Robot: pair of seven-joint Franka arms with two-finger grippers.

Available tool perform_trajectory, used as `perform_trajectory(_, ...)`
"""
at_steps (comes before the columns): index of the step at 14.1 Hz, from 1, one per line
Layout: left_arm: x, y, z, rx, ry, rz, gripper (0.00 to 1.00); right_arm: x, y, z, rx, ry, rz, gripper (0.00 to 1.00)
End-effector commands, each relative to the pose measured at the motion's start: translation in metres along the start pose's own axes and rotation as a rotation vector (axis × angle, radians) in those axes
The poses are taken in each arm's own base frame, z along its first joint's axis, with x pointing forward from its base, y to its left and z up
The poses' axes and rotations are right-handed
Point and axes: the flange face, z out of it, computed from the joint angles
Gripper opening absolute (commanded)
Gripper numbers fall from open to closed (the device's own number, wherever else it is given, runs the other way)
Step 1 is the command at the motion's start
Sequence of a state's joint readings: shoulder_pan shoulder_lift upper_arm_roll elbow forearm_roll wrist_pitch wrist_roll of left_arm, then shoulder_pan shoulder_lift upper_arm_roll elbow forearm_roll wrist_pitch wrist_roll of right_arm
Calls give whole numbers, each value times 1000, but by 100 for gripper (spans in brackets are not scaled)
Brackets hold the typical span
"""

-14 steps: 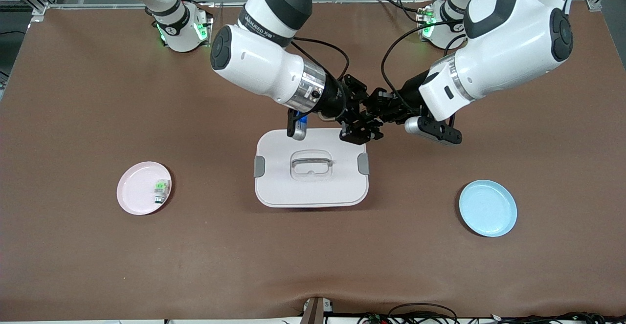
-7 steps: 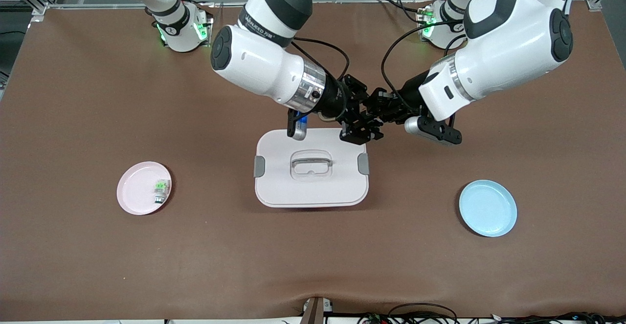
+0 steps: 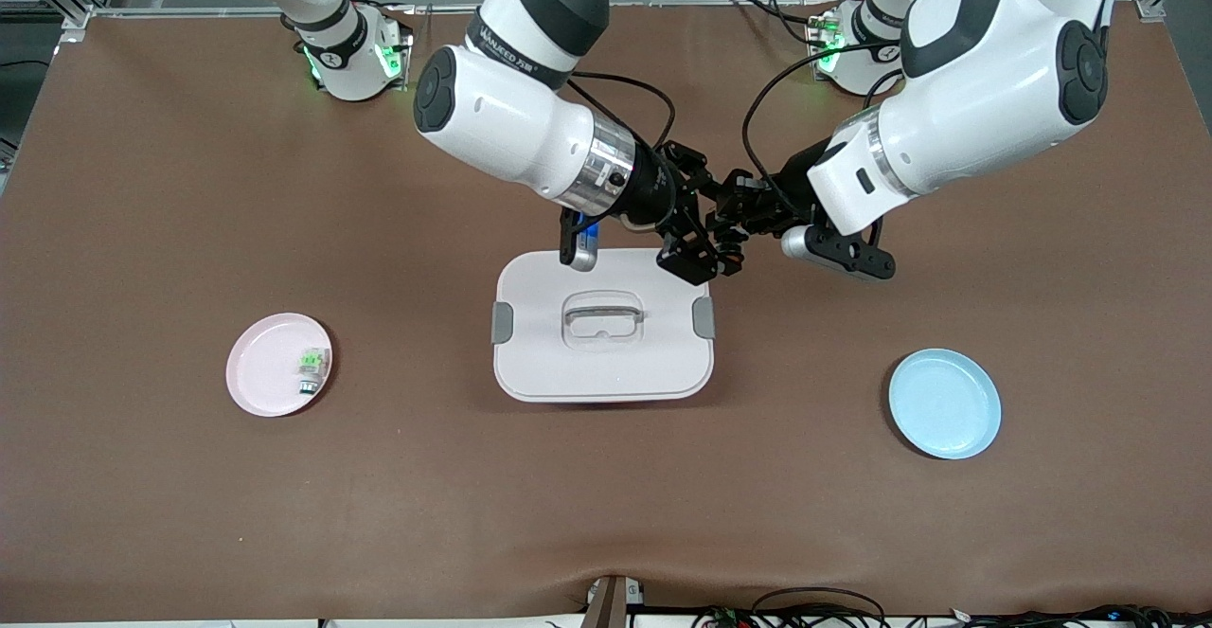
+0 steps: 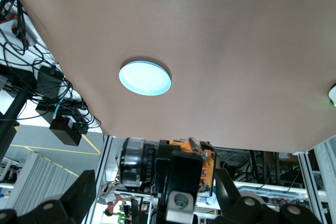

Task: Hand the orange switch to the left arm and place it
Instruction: 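Grasp the switch with the left gripper from the right gripper, then open the right gripper and withdraw while the left gripper carries the switch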

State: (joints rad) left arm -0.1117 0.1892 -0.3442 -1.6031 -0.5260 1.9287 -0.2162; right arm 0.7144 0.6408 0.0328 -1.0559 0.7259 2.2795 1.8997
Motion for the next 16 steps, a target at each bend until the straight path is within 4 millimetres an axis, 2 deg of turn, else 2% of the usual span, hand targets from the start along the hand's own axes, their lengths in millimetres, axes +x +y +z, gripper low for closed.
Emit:
perform_trajectory(1,-3,-9,-12,58,-10,55,1,6,-2,0,-65,32,-154,100)
perform_trajectory(5,1,-51,-26,161,-73,152,3,39,-21,-34,-197,52,-348,100)
perform_trajectory(6,0,-60,-28,193,-102,201,3,37,-24,-53,-207,46,-417,100)
perform_trajectory(7,1,-70,-31,241,-116,256,3,45,-30,-67,-228,44,-503,100)
perform_trajectory(9,1,-84,-35,287,-148,322,4,70,-41,-103,-306,19,-726,100)
perform_trajectory(12,4,-109,-36,363,-192,455,4,120,-65,-171,-369,11,-869,100)
perform_trajectory(13,5,-124,-38,376,-207,475,4,134,-69,-196,-397,18,-936,100)
perform_trajectory(16,5,-142,-33,449,-269,597,4,174,-75,-236,-495,68,-1102,100)
